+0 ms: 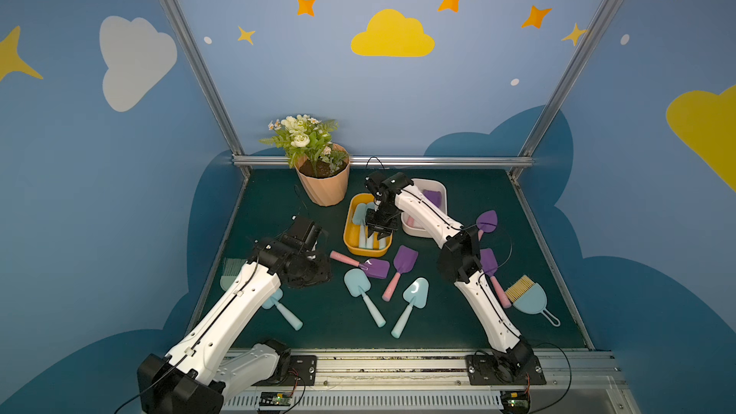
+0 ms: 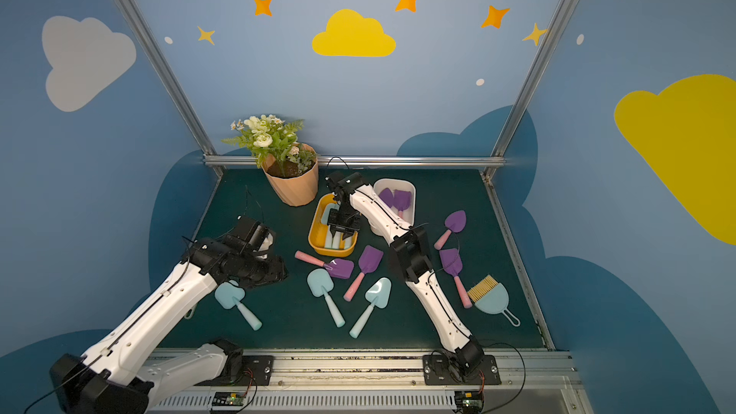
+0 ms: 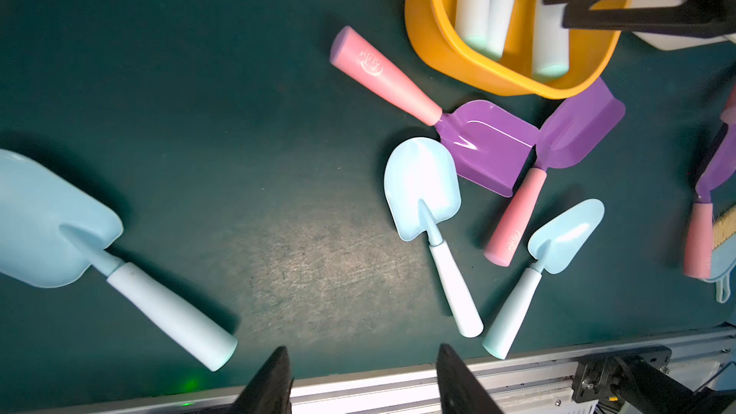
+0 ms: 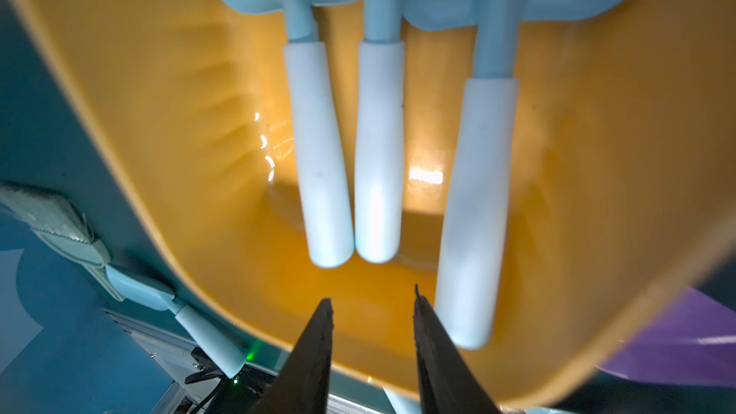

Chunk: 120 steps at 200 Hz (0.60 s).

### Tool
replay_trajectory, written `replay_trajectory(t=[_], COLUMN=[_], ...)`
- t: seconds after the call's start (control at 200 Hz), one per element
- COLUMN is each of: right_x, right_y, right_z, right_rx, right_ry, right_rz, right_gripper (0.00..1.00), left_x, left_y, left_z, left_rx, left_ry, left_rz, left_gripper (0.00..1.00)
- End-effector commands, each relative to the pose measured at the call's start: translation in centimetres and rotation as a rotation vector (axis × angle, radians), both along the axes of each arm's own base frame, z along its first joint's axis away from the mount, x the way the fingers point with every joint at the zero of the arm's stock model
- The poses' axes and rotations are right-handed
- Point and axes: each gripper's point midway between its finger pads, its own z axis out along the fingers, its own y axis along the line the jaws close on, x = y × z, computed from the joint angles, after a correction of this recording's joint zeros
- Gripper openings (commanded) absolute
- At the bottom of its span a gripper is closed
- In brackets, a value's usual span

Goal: Sort the small shovels by color and place them into the storage box
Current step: Place the shovel in the storage box.

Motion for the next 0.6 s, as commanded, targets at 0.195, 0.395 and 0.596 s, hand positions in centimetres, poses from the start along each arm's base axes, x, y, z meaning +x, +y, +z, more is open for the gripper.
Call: replay_trajectory(t=[0.195,0.395,0.596], right_x=[-3.7,-6.9,-9.2], right_y=[-5.1,-9.4,-12.1], right_z=[8.9,11.5,12.3], right_rx=[-0.063,-0.099,-0.089], right_ry=[-0.151,-0.206,-0.226], right_rz=[0.061,0.084,0.083], right_gripper=[0.36,0.35,0.36], left_x=[-1.7,-3.8,-6.9], left_y=[3.9,5.6,7.2], left_z=[1.4,0.3,-2.3], left_rx=[0.100,0.146,0.178], left_ry=[0.004,0.070,0.152], left_rz=[0.243,0.370,0.507], left_gripper=[0.50,0.51,0.51])
